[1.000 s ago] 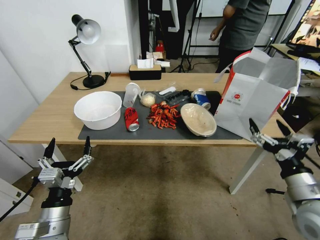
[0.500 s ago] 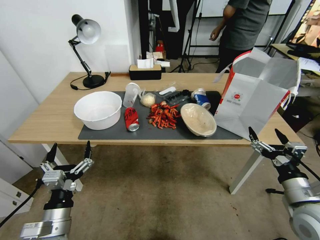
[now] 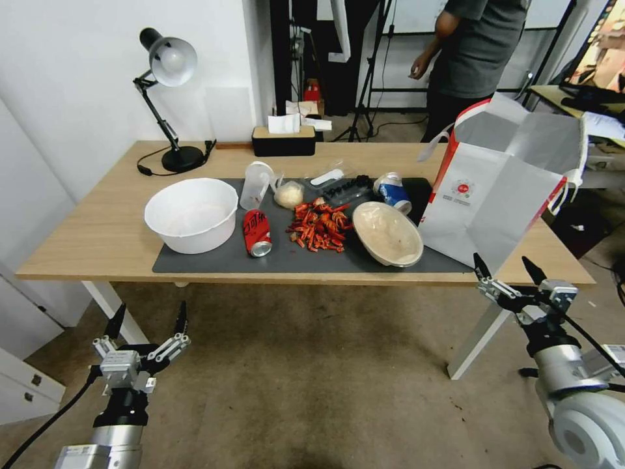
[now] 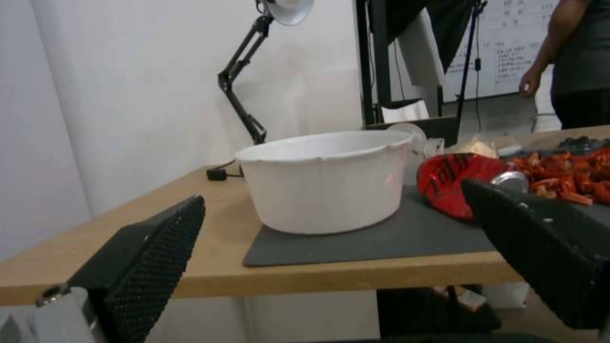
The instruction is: Pick up the food delivery bag from the floor and place it on the table.
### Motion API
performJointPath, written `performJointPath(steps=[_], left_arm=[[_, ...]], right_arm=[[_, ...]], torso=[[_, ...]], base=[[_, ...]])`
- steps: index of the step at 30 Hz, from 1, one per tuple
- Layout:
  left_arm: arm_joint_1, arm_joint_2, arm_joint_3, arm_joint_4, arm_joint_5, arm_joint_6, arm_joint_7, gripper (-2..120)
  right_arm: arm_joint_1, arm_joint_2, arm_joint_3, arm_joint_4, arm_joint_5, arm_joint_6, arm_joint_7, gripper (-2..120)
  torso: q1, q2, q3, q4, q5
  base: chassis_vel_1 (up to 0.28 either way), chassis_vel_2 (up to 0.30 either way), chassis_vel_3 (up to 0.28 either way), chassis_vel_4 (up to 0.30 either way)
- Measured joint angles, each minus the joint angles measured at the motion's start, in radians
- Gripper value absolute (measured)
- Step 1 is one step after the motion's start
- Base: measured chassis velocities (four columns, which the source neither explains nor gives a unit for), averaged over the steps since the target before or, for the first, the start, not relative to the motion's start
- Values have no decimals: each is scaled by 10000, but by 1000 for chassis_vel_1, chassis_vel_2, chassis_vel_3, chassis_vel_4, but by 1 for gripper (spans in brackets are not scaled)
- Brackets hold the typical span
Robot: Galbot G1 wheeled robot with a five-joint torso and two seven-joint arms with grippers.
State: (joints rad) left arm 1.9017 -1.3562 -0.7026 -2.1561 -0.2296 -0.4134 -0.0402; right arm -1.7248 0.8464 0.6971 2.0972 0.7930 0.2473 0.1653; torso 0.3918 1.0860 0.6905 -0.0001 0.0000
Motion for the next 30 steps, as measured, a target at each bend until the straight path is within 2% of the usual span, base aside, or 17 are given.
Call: performJointPath(steps=[7,30], left_arm=[[-34,-73,6,-205,-14,-16,-4,100],[-57,-35,-23,-280,-92,-27,1,100]], right_arm=[[-242,176,-6,405,-117,-155,212,100],[-256,180,14,442,-125,-161,243,100]], torso=[[0,0,0,0,-1],[0,0,0,1,-1]], base=[[0,0,0,0],[0,0,0,0]])
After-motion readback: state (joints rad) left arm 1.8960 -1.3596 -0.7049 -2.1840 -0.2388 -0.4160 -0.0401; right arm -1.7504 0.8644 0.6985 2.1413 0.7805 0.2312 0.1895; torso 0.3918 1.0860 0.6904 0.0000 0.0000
